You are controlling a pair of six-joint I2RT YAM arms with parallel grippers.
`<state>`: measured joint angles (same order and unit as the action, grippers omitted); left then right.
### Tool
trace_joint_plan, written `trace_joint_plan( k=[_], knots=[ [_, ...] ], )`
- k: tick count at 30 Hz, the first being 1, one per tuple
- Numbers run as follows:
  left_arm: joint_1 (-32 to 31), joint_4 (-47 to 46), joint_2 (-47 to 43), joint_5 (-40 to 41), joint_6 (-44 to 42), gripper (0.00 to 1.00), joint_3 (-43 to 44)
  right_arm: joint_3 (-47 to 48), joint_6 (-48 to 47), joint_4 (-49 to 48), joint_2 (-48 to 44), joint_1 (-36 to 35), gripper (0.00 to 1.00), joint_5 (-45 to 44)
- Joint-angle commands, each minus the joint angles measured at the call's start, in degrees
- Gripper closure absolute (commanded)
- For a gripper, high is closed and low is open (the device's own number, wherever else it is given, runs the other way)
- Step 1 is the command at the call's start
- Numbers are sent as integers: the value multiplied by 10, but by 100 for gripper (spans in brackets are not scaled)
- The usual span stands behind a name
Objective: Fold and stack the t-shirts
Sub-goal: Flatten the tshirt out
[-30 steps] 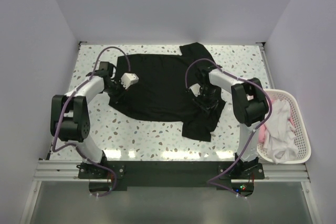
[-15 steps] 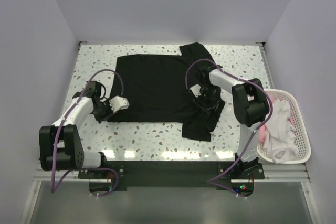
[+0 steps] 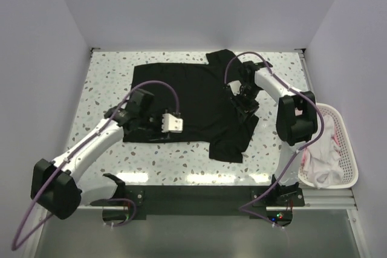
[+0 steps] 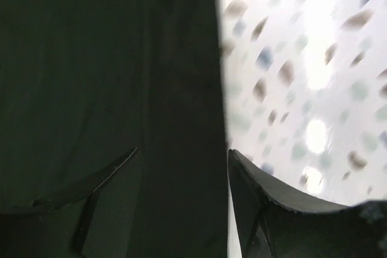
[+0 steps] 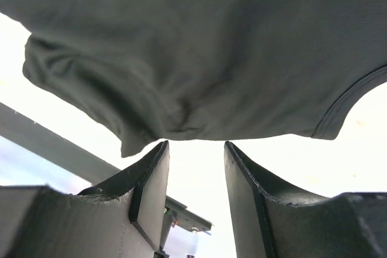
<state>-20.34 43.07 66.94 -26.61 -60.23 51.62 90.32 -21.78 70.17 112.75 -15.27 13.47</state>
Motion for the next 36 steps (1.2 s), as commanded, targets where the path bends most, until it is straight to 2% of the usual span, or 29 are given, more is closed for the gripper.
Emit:
trace_joint_plan(
  k=[1, 2, 4, 5, 8, 14, 19, 24, 30, 33, 34, 36],
  knots=[
    [-130, -140, 51, -67, 158, 37, 3, 20, 17, -5, 31, 7, 55, 20],
    [-193, -167, 67, -62, 172, 38, 3, 24, 19, -8, 38, 11, 56, 20],
    [-245, -243, 122, -52, 194, 39, 5, 27, 23, -11, 53, 15, 57, 21],
    [-285, -261, 143, -51, 198, 40, 14, 28, 23, -11, 56, 18, 57, 21],
    [-353, -281, 215, -32, 178, 42, 50, 25, 23, -15, 62, 24, 57, 15],
    [-421, -323, 305, -7, 129, 42, 77, 14, 24, -21, 70, 28, 58, 8],
    [-433, -359, 361, 16, 121, 42, 83, 9, 24, -24, 77, 30, 58, -1],
    [-431, -321, 419, 56, 129, 53, 108, 5, 23, -24, 76, 30, 58, -6],
    [-431, -316, 402, 30, 149, 60, 89, -2, 17, -28, 80, 30, 59, -13],
    [-430, -308, 406, 31, 156, 69, 96, 1, 16, -27, 86, 31, 59, -10],
    [-429, -302, 412, 34, 159, 75, 101, 4, 16, -26, 88, 31, 59, -9],
    [-426, -264, 437, 33, 165, 80, 129, 6, 11, -22, 90, 31, 59, -9]
  ],
)
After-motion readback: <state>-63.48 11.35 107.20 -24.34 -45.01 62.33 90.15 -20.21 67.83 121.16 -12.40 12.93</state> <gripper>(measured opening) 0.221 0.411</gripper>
